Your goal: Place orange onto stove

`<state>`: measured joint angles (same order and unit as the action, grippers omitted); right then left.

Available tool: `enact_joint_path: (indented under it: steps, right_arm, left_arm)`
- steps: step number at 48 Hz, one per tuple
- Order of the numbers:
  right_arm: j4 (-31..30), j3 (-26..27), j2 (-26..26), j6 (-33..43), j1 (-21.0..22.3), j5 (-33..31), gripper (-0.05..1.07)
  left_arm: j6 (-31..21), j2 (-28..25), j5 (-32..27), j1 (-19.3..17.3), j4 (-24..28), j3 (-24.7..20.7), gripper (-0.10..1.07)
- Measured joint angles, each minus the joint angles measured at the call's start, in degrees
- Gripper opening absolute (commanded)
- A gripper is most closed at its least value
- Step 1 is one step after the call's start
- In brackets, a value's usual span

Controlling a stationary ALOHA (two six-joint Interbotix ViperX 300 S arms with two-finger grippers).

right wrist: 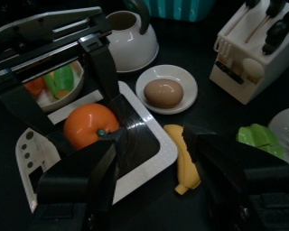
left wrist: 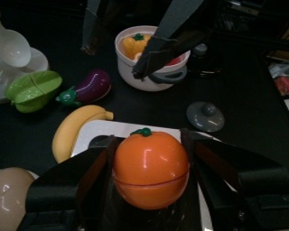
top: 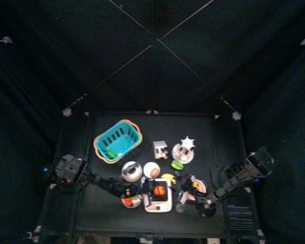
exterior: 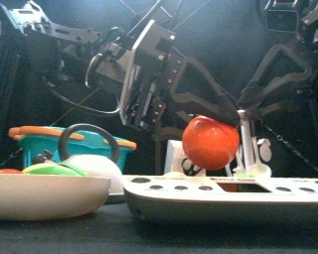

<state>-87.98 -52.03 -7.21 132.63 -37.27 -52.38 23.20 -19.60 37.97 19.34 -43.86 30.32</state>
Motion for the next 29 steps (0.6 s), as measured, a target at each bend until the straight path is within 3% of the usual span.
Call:
enact_joint_path:
  steps: [14,29]
  right_arm:
    - [0.0,0.0,0.0,0.0,0.0,0.0,0.88]
    - [0.0,0.1,0.0,0.0,0.0,0.0,0.88]
  left_arm:
    - [0.0,-0.1,0.0,0.0,-0.2,-0.1,1.0]
    - [0.0,-0.4,0.1,-0.1,-0.3,-0.1,1.01]
